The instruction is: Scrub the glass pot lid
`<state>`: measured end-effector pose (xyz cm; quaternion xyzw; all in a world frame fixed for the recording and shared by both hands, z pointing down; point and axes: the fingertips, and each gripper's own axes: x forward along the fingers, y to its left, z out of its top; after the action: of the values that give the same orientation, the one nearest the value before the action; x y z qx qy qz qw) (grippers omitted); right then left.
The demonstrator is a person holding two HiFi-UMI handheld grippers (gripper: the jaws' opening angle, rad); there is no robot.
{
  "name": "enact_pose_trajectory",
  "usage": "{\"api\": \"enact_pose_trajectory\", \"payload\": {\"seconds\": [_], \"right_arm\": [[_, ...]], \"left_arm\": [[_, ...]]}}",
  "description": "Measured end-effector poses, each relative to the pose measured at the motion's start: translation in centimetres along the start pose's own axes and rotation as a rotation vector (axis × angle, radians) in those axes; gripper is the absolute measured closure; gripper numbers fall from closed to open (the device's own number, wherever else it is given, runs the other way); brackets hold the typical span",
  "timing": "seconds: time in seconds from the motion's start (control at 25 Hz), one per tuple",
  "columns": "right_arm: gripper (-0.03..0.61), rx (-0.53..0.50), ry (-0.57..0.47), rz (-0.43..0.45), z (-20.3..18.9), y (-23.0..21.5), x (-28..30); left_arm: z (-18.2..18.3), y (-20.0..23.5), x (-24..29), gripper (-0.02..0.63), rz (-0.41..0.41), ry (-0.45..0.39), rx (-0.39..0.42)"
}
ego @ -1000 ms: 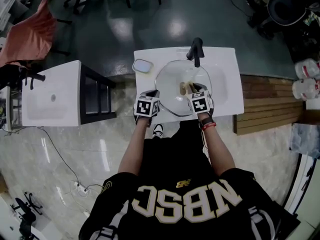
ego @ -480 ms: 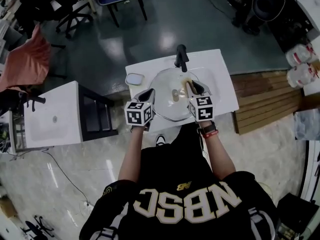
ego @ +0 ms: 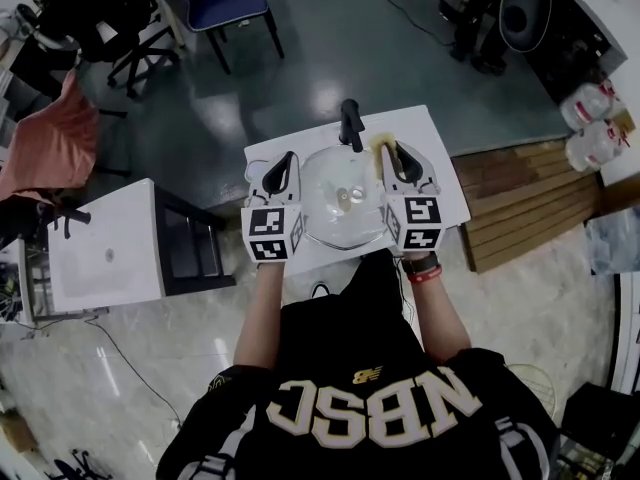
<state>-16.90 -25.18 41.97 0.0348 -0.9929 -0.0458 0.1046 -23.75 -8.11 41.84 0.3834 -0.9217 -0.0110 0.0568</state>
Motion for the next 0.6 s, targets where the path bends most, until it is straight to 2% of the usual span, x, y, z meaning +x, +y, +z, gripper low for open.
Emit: {"api": "enact_pose_trajectory", "payload": {"seconds": [0.32, 0.6], "right_arm": [[0.522, 0.037, -0.035, -0.031, 0.2, -0.9, -1.7], [0.522, 0.057, -0.019, -0.026, -0.7, -0.5, -2.5]], "left_arm": [[2.1, -1.3, -0.6, 0.601, -0.006, -0.047, 0.011], [0.6, -1.7, -0.8, 0.601, -0.024, -0.031, -0.013]]}}
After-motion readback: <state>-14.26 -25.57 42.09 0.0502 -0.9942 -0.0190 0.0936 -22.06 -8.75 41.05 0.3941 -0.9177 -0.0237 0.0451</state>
